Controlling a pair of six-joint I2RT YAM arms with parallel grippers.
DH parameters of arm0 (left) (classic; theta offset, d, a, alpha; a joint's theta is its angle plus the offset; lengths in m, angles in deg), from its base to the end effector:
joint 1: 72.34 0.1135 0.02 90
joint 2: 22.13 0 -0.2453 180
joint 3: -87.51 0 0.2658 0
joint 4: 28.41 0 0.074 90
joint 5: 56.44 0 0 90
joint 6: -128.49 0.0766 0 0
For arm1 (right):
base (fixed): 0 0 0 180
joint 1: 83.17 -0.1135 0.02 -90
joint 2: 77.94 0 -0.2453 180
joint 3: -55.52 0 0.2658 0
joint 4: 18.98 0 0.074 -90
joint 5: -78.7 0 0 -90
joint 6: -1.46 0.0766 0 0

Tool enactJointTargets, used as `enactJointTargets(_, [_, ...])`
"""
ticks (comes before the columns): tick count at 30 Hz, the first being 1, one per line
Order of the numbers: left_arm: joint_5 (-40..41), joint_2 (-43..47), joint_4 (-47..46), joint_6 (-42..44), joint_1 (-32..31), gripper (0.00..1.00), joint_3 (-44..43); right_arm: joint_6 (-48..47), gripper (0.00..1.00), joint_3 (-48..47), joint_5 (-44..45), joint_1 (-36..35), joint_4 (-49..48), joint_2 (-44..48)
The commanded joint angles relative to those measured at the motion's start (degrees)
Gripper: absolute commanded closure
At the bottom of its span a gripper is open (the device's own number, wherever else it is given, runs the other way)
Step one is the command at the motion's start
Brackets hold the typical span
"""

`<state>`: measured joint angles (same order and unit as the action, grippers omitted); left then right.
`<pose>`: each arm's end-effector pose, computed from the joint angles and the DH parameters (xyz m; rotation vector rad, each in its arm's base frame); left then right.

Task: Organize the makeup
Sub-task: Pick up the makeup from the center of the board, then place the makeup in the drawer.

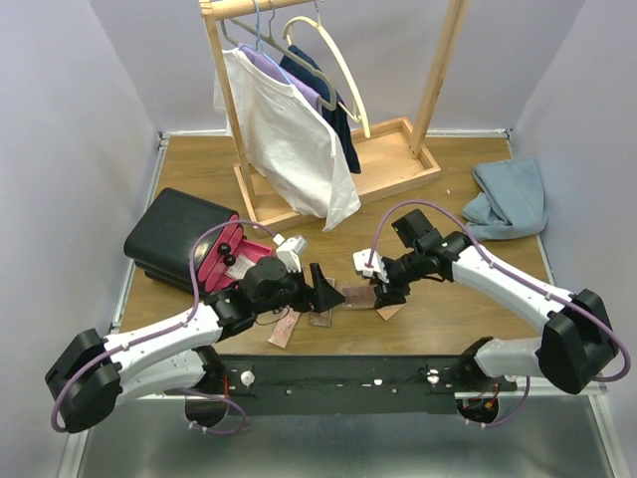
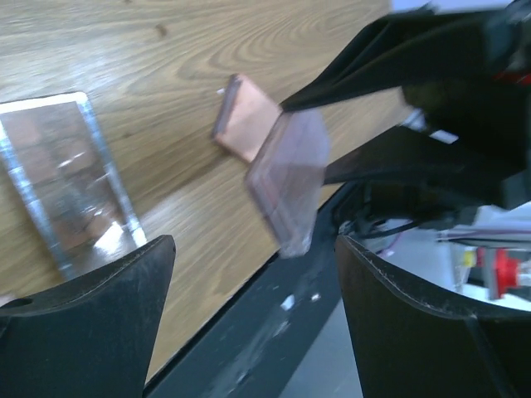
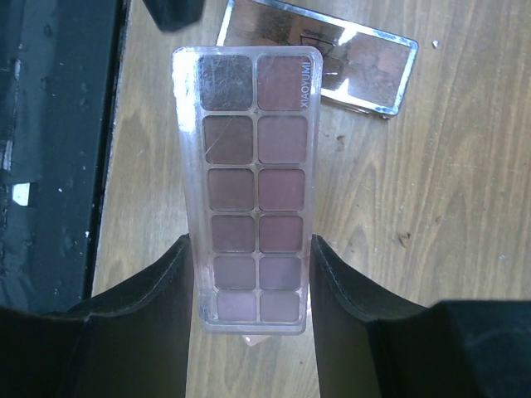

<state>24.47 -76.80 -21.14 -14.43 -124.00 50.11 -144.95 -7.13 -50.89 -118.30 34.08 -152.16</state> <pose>0.1568 -0.2178 0.1726 0.0903 2.2531 -1.2545 0.1933 0.1957 0.1760 -1.9182 1.5867 0.7746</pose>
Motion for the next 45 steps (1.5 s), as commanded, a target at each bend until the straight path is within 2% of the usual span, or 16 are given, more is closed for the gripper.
enactJointTargets(1, [-0.8, -3.3, -12.2, -5.7, -1.2, 0.14, -0.2, 0.9, 0.8, 2.3, -3.5, -0.6, -2.0, 1.4])
enactJointTargets(8, [-0.4, -9.5, -13.7, -7.0, -3.0, 0.26, -2.4, 1.7, 0.8, 3.4, -3.4, -0.8, -3.5, 3.6])
enactJointTargets(17, [0.5, -12.8, -17.3, -8.7, -4.0, 0.5, -2.0, 3.5, 0.8, 4.9, -1.8, -0.7, -6.3, 5.9])
enactJointTargets(18, [1.1, -12.9, -17.3, -8.8, -3.9, 0.58, -2.0, 3.7, 0.79, 5.1, -1.9, -0.7, -6.4, 6.0])
enactJointTargets(23, [2.8, -11.9, -17.9, -9.7, -4.0, 0.77, -1.6, 3.9, 0.73, 5.6, -1.5, -0.7, -7.1, 6.5])
enactJointTargets(24, [2.9, -11.8, -18.0, -9.7, -4.0, 0.82, -1.5, 4.3, 0.7, 5.6, -1.5, -0.7, -7.4, 6.8])
enactJointTargets(26, [3.5, -11.1, -17.8, -9.9, -4.0, 0.85, -1.0, 5.0, 0.63, 5.7, -0.9, -0.7, -7.9, 7.0])
enactJointTargets(29, [5.0, -9.4, -16.5, -9.9, -3.9, 0.89, -0.1, 7.6, 0.38, 5.7, 1.0, -0.7, -9.5, 7.5])
enactJointTargets(30, [5.6, -8.8, -16.0, -9.8, -3.9, 0.9, 0.2, 8.9, 0.19, 5.7, 1.6, -0.7, -9.9, 7.7])
enactJointTargets(31, [6.2, -7.1, -14.4, -9.5, -3.9, 0.91, 0.8, 9.5, 0.0, 5.6, 3.5, -0.7, -10.6, 8.3])
enactJointTargets(36, [13.5, 0.3, -5.0, -7.3, -3.8, 0.92, 1.9, 13.8, 0.0, 5.0, 12.6, 0.1, -13.5, 10.0])
enactJointTargets(40, [20.6, 8.9, 11.0, -3.9, -3.6, 0.93, -0.7, 15.2, 0.0, 4.9, 14.7, 2.5, -14.4, 11.5])
enactJointTargets(45, [31.7, 13.8, 31.2, 1.5, -3.8, 0.94, -7.9, 15.5, 0.0, 5.0, 14.4, 3.8, -14.5, 11.9])
